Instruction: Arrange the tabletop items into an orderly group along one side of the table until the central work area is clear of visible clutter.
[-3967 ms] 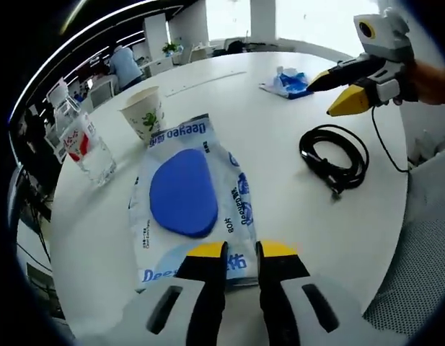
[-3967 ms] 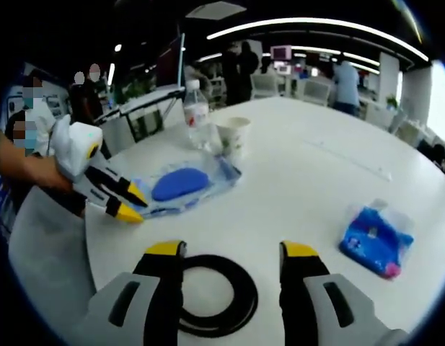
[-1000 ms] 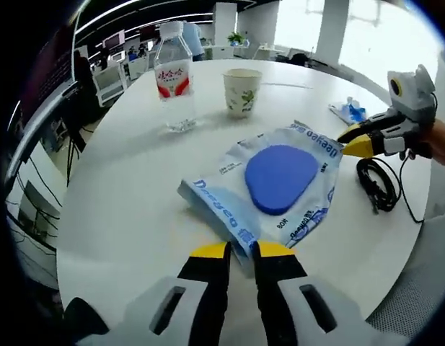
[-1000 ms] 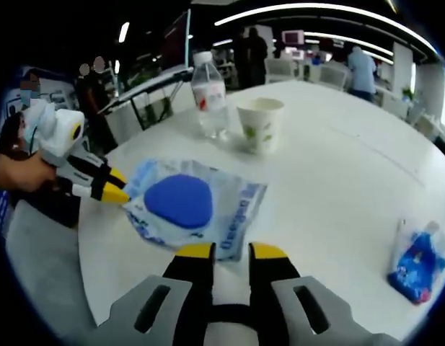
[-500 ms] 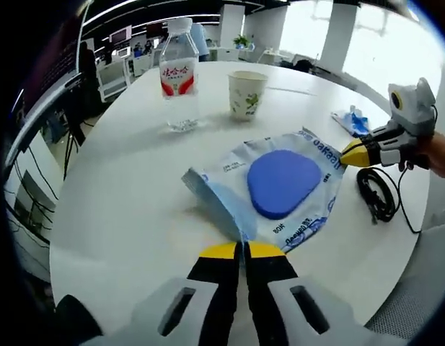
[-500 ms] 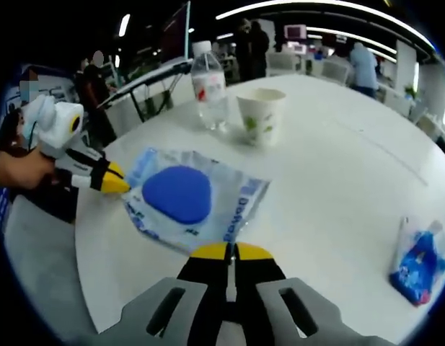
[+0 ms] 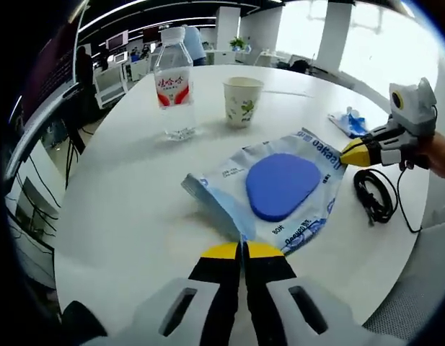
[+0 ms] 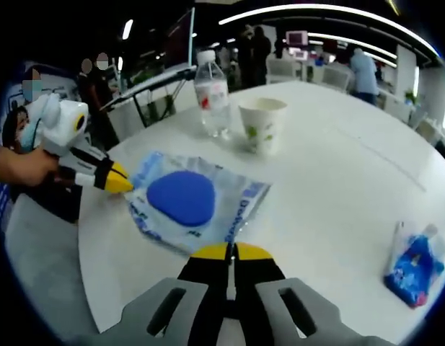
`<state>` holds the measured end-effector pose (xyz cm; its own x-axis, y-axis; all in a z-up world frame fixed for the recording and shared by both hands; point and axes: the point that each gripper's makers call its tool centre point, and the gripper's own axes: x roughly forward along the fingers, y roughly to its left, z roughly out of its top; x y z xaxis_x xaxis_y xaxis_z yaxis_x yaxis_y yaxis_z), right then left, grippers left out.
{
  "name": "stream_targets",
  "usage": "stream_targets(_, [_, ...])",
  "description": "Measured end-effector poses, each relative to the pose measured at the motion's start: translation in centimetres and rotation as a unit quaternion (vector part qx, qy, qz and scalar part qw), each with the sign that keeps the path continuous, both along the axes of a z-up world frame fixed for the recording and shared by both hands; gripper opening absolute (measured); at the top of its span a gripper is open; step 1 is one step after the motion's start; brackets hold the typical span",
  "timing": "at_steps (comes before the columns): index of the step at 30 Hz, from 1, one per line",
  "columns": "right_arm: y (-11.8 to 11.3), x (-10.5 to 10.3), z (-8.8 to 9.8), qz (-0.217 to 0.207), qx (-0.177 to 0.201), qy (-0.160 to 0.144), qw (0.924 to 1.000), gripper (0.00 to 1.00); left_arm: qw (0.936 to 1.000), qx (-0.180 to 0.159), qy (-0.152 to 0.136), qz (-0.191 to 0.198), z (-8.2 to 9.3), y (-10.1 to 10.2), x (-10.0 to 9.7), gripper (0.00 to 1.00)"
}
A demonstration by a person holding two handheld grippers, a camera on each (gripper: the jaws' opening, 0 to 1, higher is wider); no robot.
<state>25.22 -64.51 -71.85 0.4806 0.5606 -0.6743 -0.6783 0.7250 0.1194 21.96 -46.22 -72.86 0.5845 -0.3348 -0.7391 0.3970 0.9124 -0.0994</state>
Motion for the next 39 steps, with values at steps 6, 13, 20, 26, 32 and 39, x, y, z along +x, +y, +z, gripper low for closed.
stream_targets(6, [-0.6, 0.0, 0.8, -0.005, 0.003, -0.008, 0.9999, 0.0, 0.9999, -0.001, -0.009, -0.005, 0.9, -0.5, 0.2, 0.0])
stream_targets(13, [-1.3, -0.1, 1.6, -0.012, 0.006, -0.014, 0.9998, 0.0, 0.9997, 0.001, -0.019, -0.012, 1.8, -1.3, 0.7, 0.0])
stream_targets(20, [-2.2, -0.2, 2.3, -0.018, 0.007, -0.021, 0.9996, 0.0, 0.9995, 0.002, -0.026, -0.019, 2.5, -2.1, 0.9, 0.0])
stream_targets(26, [-3.1, -0.2, 3.2, -0.026, 0.01, -0.028, 0.9992, 0.0, 0.999, 0.003, -0.034, -0.029, 3.4, -3.0, 1.4, 0.0])
stream_targets(32, [-4.0, -0.2, 4.0, -0.032, 0.01, -0.037, 0.9988, 0.0, 0.9985, 0.004, -0.039, -0.038, 4.1, -3.9, 1.7, 0.0])
stream_targets(39, [-5.1, -0.2, 5.2, -0.039, 0.011, -0.048, 0.998, 0.0, 0.9976, 0.004, -0.049, -0.049, 5.2, -5.0, 2.1, 0.0])
